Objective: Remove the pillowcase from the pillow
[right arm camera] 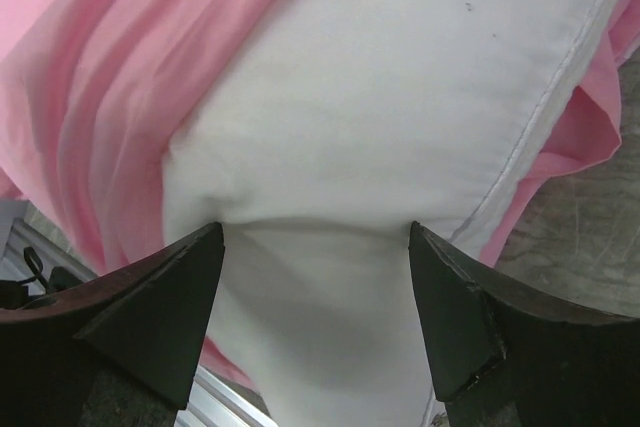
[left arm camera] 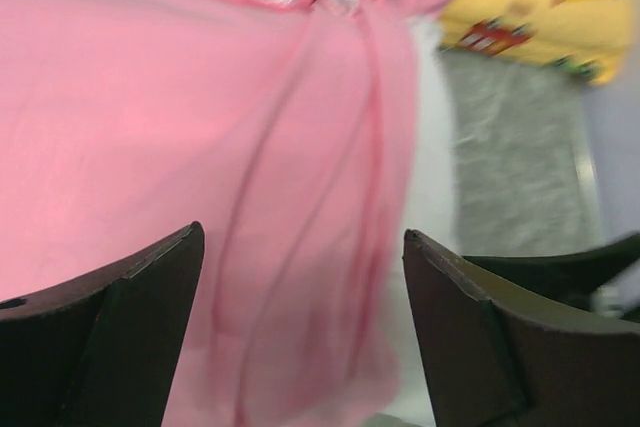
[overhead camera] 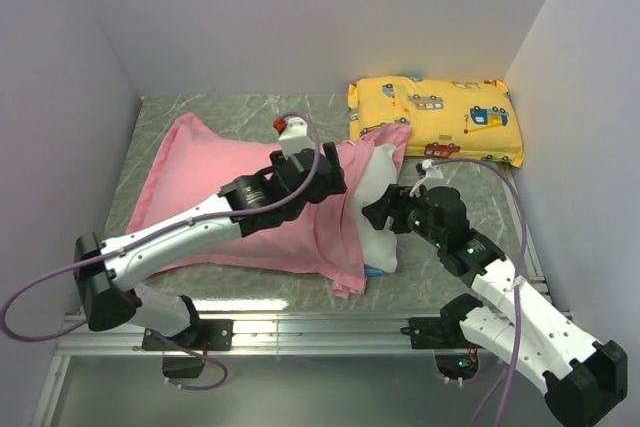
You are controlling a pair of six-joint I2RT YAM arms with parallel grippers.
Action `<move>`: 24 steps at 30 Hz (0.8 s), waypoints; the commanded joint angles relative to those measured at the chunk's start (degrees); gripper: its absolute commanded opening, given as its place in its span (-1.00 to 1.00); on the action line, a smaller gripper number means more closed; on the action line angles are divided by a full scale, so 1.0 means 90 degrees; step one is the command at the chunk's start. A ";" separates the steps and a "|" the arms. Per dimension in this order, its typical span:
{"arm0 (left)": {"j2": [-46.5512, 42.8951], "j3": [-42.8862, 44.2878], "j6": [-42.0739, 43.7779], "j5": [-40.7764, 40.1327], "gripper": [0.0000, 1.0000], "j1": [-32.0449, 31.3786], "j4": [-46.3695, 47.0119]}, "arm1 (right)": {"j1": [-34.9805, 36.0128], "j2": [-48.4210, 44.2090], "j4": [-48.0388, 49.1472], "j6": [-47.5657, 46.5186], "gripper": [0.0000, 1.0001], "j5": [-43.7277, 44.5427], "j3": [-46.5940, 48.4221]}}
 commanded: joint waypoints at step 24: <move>0.0449 0.0145 0.0970 -0.1265 -0.99 0.1561 -0.1674 | 0.0234 0.0174 -0.1163 -0.0153 -1.00 0.2157 0.0820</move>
